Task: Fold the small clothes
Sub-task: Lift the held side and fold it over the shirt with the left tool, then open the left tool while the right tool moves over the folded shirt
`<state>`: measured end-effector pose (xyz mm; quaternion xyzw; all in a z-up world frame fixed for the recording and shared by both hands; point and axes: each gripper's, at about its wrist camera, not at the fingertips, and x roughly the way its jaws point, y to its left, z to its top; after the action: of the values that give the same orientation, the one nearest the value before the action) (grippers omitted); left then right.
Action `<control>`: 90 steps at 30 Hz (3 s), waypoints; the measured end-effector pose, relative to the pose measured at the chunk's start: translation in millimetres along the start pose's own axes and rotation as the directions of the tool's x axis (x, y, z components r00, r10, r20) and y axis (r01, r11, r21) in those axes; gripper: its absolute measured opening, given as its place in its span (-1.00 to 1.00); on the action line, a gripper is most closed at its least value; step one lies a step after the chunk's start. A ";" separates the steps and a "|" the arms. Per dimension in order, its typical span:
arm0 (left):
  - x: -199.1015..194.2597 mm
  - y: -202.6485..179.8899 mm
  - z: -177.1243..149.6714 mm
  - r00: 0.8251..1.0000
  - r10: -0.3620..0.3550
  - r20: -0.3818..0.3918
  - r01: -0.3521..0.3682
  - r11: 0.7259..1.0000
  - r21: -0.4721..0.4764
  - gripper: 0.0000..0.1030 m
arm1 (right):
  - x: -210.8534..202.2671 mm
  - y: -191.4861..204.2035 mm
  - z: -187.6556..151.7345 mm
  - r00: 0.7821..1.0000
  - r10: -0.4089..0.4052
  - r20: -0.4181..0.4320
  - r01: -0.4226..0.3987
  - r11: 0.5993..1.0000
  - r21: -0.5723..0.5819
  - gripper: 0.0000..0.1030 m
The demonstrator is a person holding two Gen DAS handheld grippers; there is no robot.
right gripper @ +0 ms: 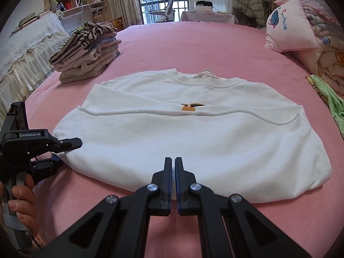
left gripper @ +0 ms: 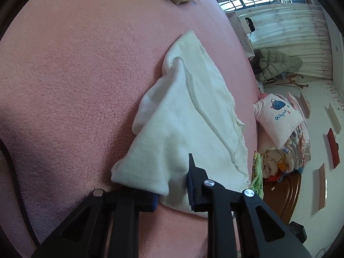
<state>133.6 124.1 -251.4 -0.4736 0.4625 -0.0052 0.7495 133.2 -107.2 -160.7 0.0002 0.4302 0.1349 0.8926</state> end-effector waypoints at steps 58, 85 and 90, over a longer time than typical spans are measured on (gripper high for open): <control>155.6 -259.0 -193.6 0.969 0.205 -0.141 -0.044 0.697 0.716 -0.77 | -42.8 -207.7 -68.2 1.000 0.004 0.004 -0.006 0.891 0.454 -0.94; 46.6 -169.9 -148.5 0.956 0.292 -0.026 -0.191 0.687 0.701 0.26 | -70.3 -228.6 -6.4 0.972 0.227 0.053 -0.225 0.856 0.466 0.08; 60.7 -161.6 -157.9 0.949 0.312 -0.042 -0.191 0.676 0.712 0.26 | -45.9 -207.0 17.2 0.977 0.204 -0.055 -0.166 0.903 0.396 0.20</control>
<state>127.6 -103.4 -197.2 -0.0843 0.5453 -0.1144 0.8261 169.0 -315.7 -138.7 0.2119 0.4882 0.1308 0.8365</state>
